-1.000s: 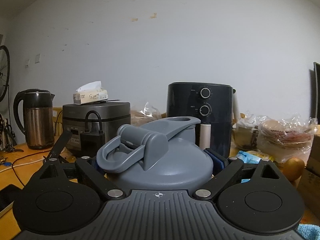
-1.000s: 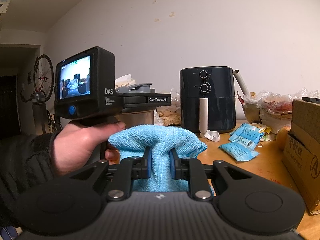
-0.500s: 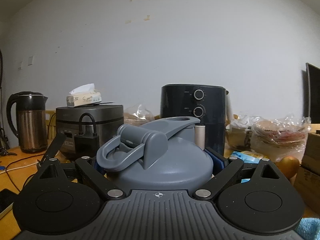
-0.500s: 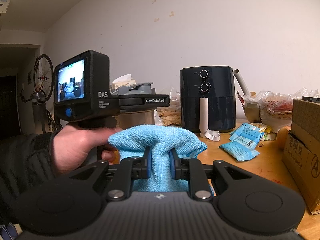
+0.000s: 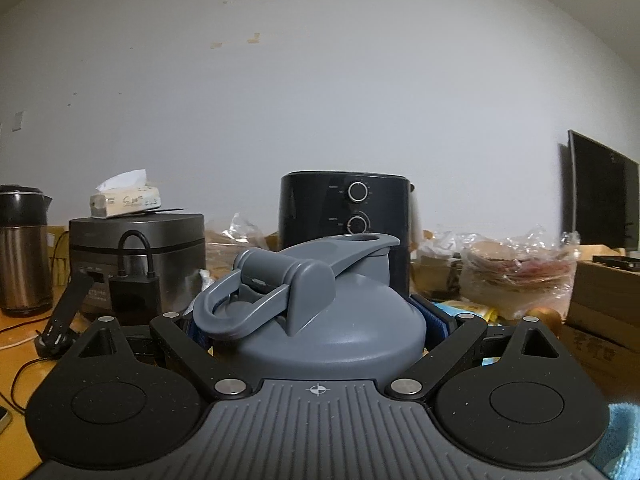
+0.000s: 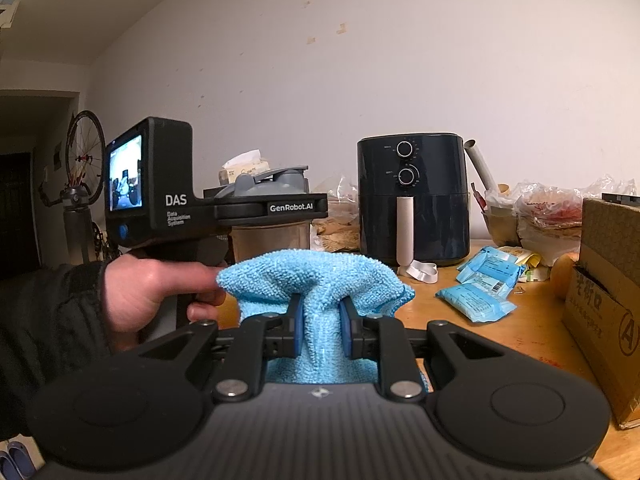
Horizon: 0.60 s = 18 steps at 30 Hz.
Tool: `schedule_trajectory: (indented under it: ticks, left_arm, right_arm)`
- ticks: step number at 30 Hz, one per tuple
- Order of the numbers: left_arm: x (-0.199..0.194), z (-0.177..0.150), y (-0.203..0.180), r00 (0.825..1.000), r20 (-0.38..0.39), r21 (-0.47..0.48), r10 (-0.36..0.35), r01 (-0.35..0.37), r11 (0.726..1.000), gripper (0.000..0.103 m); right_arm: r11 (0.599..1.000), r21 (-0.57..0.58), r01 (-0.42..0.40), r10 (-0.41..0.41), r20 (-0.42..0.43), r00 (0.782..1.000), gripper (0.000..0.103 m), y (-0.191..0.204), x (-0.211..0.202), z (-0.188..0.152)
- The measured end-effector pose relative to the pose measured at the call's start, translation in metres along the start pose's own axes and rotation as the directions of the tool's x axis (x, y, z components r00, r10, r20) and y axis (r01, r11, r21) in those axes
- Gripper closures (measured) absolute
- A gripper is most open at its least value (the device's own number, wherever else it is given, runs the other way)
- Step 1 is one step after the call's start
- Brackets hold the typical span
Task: Clean container
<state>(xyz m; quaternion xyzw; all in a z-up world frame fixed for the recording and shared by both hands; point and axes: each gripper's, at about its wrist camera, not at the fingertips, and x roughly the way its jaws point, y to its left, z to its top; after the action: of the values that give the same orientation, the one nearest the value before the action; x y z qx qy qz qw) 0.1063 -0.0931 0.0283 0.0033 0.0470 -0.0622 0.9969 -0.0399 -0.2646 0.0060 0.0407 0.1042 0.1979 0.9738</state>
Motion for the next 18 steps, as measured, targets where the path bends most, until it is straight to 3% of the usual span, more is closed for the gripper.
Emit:
schedule_trajectory:
  ticks: [9, 18]
  left_arm:
    - [0.003, 0.0, 0.013, 0.996, -0.009, 0.007, -0.093, 0.093, 0.996, 0.008]
    - [0.006, 0.0, 0.024, 0.981, -0.02, 0.013, -0.194, 0.194, 0.981, 0.008]
  right_arm:
    - [1.0, -0.008, -0.003, 0.003, 0.007, 1.0, 0.087, 0.001, -0.001, 0.001]
    - [1.0, -0.009, -0.008, 0.008, 0.005, 1.0, 0.087, 0.002, -0.001, 0.0]
